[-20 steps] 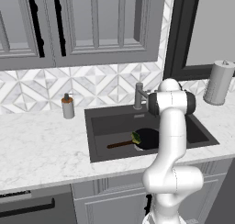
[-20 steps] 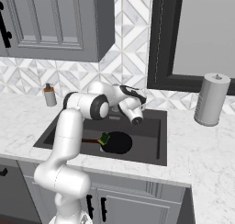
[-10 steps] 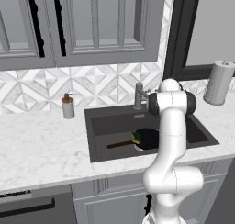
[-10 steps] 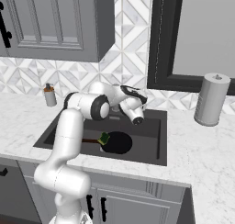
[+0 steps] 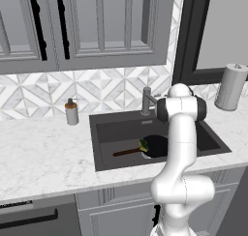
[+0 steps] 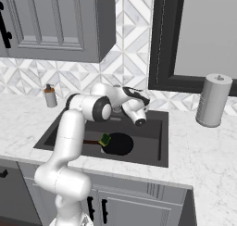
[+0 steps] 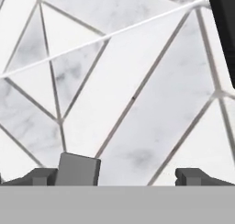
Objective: Pick the pan and sponge and place them into the sink. Then turn on the water.
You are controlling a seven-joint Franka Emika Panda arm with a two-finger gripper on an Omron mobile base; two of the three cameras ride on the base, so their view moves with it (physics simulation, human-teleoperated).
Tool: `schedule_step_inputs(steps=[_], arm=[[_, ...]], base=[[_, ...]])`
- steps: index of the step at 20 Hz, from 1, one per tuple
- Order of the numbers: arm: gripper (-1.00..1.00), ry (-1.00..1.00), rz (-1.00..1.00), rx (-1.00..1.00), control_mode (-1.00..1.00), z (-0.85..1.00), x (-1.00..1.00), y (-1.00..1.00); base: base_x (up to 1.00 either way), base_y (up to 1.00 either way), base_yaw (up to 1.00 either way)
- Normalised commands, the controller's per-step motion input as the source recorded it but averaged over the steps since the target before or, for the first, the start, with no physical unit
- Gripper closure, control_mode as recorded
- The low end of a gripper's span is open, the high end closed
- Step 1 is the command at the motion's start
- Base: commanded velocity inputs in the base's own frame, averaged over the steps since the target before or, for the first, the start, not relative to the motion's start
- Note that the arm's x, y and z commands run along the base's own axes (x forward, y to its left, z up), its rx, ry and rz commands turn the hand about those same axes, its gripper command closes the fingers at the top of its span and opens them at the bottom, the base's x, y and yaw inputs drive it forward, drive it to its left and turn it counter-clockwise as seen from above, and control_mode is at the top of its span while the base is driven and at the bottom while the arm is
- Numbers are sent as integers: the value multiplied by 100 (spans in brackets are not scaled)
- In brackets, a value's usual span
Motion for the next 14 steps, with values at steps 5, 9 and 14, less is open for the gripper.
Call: schedule_step_inputs(steps=[5,9,14], arm=[[-100,0,0,5,-100,-5,0,-69],[-100,0,0,4,-100,-6,0,-69],[-100,0,0,6,-100,-3,0,-75]], base=[[0,0,0],[0,0,0],[0,0,0]])
